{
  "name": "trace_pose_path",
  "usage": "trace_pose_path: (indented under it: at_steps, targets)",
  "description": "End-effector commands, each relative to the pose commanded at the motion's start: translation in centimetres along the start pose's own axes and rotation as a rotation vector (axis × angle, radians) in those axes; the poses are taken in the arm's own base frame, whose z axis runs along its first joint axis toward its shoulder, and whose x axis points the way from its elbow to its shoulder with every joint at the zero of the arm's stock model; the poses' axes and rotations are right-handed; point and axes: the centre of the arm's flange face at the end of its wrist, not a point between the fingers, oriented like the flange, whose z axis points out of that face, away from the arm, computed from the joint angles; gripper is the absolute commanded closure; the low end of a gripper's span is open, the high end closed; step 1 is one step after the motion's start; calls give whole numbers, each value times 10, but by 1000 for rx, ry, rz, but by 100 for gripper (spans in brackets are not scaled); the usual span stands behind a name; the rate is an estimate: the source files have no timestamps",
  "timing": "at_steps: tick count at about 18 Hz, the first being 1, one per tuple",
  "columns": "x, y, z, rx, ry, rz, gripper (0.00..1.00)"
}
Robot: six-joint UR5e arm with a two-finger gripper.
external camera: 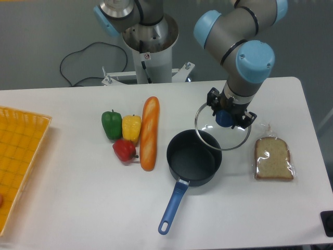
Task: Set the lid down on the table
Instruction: 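Lift the glass lid up and move it beside the saucepan toward the bread bag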
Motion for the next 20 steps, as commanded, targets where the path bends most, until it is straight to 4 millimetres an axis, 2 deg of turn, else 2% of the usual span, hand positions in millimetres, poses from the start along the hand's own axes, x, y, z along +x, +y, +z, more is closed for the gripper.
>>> trace_pose_path:
  at_steps: [3, 8, 11, 17, 20]
  targets:
    - [1, 5, 6, -1, 12, 31, 38]
    - [-5, 37, 7, 12, 20, 60, 38]
    - [-11, 49, 6, 15, 17, 83, 38]
    - [-15, 65, 9, 28, 0, 122, 38]
    - [-13, 72, 20, 39, -31, 146, 38]
